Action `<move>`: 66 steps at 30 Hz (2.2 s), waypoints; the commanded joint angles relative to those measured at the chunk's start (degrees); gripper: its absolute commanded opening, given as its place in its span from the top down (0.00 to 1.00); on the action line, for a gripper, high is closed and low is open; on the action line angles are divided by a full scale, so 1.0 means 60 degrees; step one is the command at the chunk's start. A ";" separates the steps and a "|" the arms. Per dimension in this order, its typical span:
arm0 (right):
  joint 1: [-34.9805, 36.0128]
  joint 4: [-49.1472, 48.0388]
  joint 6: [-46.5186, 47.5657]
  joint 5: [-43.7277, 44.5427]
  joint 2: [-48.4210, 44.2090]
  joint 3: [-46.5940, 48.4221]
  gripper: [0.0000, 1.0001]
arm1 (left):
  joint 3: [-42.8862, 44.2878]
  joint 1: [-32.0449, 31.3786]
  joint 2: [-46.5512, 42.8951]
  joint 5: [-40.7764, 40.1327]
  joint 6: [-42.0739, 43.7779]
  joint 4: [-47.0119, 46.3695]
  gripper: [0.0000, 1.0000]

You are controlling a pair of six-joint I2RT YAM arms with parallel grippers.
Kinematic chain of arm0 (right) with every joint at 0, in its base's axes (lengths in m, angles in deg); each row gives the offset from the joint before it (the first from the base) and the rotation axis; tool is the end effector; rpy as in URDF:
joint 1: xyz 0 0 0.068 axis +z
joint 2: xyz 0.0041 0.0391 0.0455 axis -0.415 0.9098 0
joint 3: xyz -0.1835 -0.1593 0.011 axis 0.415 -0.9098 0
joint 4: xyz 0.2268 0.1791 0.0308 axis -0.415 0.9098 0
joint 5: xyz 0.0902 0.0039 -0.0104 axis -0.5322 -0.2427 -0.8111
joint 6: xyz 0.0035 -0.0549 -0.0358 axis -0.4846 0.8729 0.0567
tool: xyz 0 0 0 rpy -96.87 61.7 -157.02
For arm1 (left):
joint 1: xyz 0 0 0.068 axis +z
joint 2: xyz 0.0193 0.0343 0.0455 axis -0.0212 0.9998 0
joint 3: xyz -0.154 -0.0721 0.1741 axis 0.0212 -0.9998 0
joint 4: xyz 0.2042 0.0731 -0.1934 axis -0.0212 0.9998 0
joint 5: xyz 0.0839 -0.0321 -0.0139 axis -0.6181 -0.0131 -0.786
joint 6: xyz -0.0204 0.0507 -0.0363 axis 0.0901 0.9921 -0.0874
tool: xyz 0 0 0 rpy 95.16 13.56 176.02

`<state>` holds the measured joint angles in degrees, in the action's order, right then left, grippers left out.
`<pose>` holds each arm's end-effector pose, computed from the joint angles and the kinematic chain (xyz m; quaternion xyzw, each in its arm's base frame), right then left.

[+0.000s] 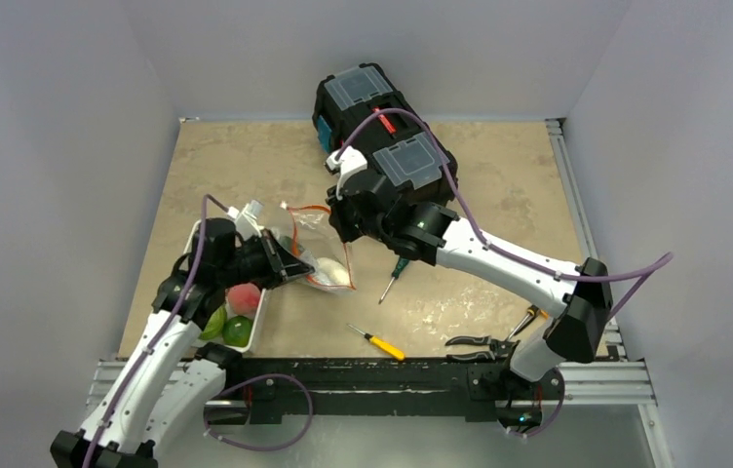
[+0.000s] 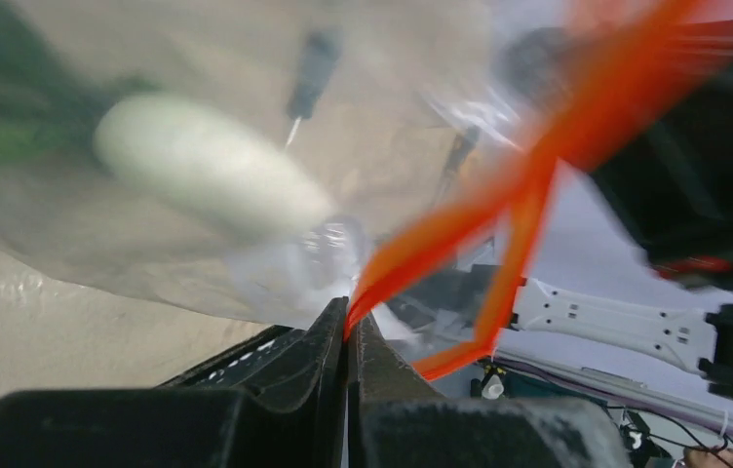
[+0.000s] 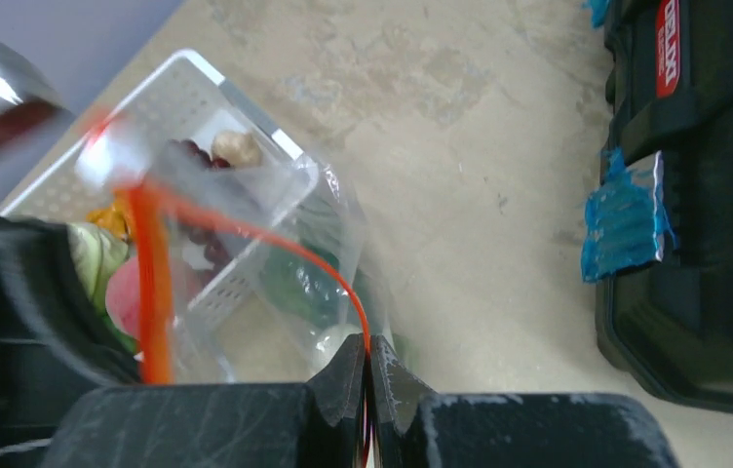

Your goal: Place the food in the zip-top bag and seal the zipper

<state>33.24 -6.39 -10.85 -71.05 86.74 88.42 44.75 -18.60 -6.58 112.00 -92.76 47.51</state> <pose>0.2273 0.3382 0.3280 -0.2296 0.8207 0.2382 0.4658 0.2052 -0.0914 0.2414 -0.1552 0.8485 -0.4502 0.2308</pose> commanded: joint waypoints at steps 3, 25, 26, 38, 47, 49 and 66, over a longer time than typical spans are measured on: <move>0.0013 -0.0025 0.0227 0.0287 -0.0889 0.0784 1.00 | 0.2211 -0.0003 -0.0576 -0.0211 0.0947 0.0765 1.00; 0.0013 -0.1090 0.0269 0.0391 -0.1456 -0.0737 1.00 | 0.2973 -0.0003 -0.0735 -0.2378 0.2665 0.3417 0.05; 0.0013 -0.1095 0.0288 0.0384 -0.1431 -0.0726 1.00 | 0.3156 -0.0003 -0.0856 -0.2866 0.2875 0.3890 0.02; 0.0013 -0.0975 0.0373 0.0053 -0.1184 -0.0388 1.00 | 0.3839 -0.0003 -0.0582 -0.7633 0.2924 0.6327 0.02; 0.0013 -0.1148 0.0326 -0.0038 -0.1283 -0.0660 1.00 | 0.1606 -0.0002 -0.1534 -0.7633 -0.0974 0.6460 0.00; 0.0013 -0.1142 0.0301 -0.0055 -0.1322 -0.0688 1.00 | 0.1363 -0.0003 -0.1690 -0.7701 -0.1300 0.6489 0.00; 0.0013 -0.1217 0.0070 0.0003 -0.1728 -0.1095 1.00 | 0.0507 -0.0003 -0.0966 -0.8687 -0.2583 0.5515 0.08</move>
<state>33.22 -11.00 -9.76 -71.07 78.98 81.89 48.90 -18.60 -12.57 62.98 -105.59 84.30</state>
